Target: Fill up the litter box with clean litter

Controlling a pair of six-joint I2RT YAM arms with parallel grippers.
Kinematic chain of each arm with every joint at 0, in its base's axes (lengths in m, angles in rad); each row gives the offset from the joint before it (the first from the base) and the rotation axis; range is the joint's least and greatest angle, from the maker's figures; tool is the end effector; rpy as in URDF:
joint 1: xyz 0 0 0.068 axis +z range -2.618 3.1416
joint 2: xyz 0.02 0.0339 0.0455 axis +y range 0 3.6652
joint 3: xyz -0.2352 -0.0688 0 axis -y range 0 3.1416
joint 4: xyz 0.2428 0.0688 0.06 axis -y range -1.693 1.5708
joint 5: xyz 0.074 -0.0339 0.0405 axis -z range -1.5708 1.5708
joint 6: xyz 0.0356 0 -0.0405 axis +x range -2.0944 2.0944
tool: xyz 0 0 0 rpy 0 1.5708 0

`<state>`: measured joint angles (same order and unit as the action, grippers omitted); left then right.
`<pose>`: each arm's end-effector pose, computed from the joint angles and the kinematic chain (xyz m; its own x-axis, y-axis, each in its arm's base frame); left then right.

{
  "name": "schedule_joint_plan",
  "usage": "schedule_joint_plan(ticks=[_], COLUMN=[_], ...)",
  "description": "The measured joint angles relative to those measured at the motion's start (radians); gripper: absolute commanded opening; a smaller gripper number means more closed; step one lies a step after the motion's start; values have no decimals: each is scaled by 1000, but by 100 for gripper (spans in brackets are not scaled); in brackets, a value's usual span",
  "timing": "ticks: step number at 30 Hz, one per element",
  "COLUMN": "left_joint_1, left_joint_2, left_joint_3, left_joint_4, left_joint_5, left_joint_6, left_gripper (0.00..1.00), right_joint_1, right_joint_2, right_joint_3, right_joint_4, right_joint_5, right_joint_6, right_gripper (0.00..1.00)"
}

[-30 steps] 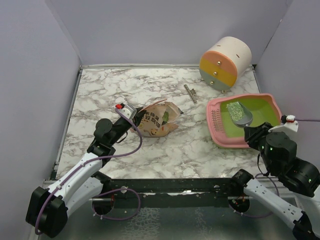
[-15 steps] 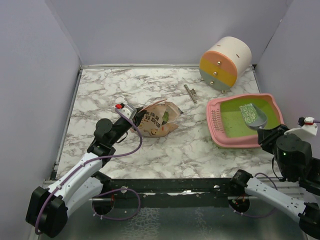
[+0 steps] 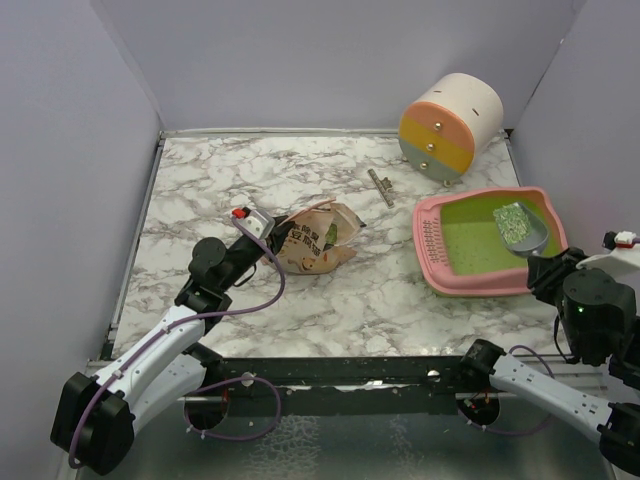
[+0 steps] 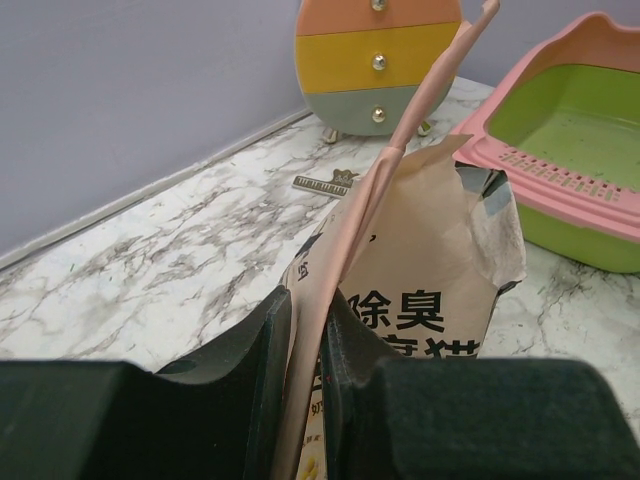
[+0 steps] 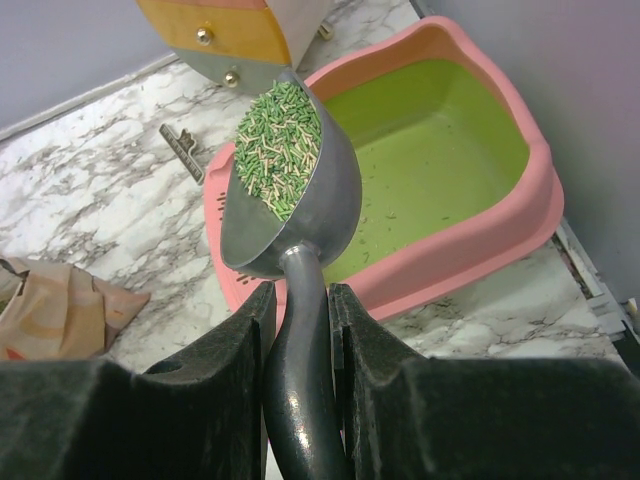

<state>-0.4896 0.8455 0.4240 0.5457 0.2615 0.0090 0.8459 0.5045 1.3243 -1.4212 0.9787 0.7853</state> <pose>0.1877 -0.1105 0.2583 0.1154 -0.0517 -0.9920 0.6797 0.7324 0.0410 0.0309 -0.0096 0.3925 -0.2399 0.3242 -0.9150 0.2906 0.9233 0.2510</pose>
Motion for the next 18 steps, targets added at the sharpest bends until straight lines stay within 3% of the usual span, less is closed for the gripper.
schedule_joint_plan(ticks=[8,18], left_joint_1=[-5,-8], left_joint_2=[1,2], left_joint_3=[0,0], left_joint_4=[0,-1], left_joint_5=[1,0], left_joint_6=[-2,-3], left_gripper=[20,21], right_joint_1=[39,70], right_joint_2=[6,130], right_joint_3=[0,-25], right_joint_4=[-2,-1], right_joint_5=[4,4], right_joint_6=[-31,-10], right_gripper=[1,1])
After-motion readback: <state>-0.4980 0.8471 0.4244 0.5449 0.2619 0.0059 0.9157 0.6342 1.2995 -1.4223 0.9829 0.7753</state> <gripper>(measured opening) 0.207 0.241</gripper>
